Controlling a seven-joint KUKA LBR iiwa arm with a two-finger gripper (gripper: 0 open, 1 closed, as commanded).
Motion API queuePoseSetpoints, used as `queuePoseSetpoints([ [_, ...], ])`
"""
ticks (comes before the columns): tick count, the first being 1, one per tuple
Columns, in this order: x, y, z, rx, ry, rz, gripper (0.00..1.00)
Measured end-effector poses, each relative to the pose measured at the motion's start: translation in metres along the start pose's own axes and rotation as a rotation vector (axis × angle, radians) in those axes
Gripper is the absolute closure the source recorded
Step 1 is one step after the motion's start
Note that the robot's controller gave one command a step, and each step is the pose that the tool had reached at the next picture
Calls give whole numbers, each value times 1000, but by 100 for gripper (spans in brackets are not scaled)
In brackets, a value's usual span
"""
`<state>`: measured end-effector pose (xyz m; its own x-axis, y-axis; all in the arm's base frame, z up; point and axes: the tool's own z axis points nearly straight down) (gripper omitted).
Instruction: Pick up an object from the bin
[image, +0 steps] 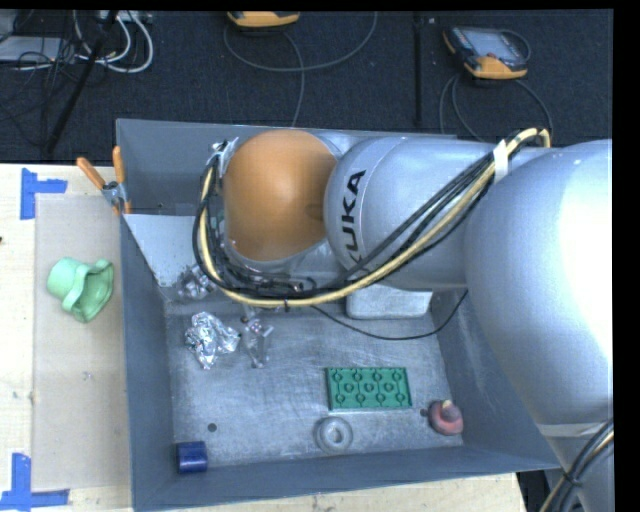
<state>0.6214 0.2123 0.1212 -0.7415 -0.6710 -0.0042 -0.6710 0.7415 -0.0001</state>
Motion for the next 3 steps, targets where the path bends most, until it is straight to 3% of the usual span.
queuePoseSetpoints([
  [1,-19,23,52,1,6,-436,0],
  [2,-8,9,51,-3,1,-969,0],
  [3,-10,7,46,1,-4,-964,100],
])
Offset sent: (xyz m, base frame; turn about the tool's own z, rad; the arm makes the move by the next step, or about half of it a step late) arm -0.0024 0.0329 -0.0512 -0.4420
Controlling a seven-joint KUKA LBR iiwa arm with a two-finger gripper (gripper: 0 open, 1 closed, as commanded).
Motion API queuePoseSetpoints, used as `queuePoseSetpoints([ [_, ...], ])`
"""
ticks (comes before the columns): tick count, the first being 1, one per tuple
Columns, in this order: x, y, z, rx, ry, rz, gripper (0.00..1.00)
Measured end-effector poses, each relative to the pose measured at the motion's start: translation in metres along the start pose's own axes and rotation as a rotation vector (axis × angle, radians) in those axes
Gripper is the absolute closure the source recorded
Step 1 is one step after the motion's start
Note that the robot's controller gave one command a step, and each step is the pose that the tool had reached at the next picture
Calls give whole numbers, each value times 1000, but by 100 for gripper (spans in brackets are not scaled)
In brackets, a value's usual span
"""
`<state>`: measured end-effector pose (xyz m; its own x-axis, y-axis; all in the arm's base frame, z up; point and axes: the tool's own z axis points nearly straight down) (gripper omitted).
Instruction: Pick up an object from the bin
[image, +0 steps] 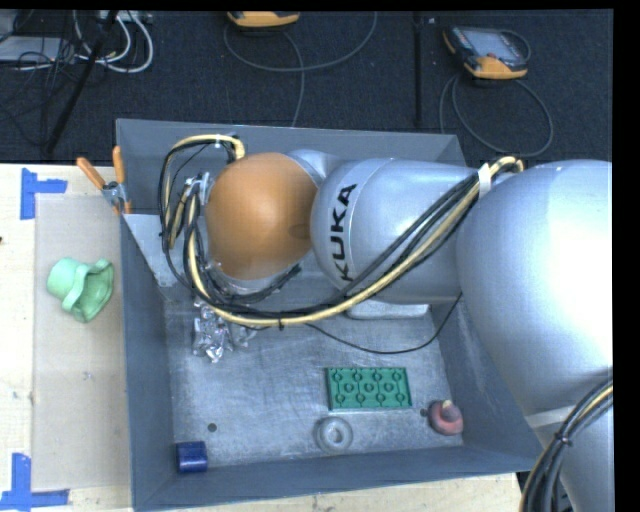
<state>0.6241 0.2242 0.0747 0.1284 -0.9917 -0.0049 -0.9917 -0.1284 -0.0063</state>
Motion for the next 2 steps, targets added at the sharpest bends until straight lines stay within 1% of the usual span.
queuePoseSetpoints([
  [1,-2,-2,-52,-1,1,5,100],
  [2,-4,-3,-114,0,1,12,100],
])
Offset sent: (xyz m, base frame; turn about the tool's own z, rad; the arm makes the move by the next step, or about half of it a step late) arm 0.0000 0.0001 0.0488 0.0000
